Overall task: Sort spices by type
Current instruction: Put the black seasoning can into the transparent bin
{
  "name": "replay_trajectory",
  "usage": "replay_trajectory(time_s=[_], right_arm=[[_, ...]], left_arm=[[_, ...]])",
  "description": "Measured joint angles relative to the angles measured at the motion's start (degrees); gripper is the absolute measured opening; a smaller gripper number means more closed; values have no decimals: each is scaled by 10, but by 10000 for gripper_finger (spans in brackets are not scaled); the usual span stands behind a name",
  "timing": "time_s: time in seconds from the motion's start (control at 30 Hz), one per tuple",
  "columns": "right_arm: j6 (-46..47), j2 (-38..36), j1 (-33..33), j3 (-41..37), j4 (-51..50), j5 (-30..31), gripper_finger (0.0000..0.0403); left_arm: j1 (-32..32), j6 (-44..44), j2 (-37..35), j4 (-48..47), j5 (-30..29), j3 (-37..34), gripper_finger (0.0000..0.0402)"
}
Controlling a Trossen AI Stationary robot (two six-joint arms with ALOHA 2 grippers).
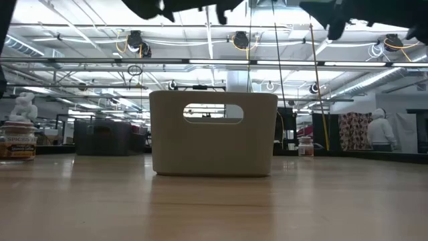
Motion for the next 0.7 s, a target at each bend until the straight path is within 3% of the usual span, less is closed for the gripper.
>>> replay_trajectory(time_s=[0.13,0.3,0.53,0.7], right_arm=[[34,-33,0,0,-76,17,266],[47,-32,0,0,-89,16,263],[53,-29,0,0,-89,28,263],[53,-28,0,0,-89,28,263]], left_arm=[[26,19,-49,-150,-116,0,133],[57,-3,-65,-302,-274,0,133],[108,-151,0,-339,-282,0,133],[132,-204,40,-335,-279,6,133]])
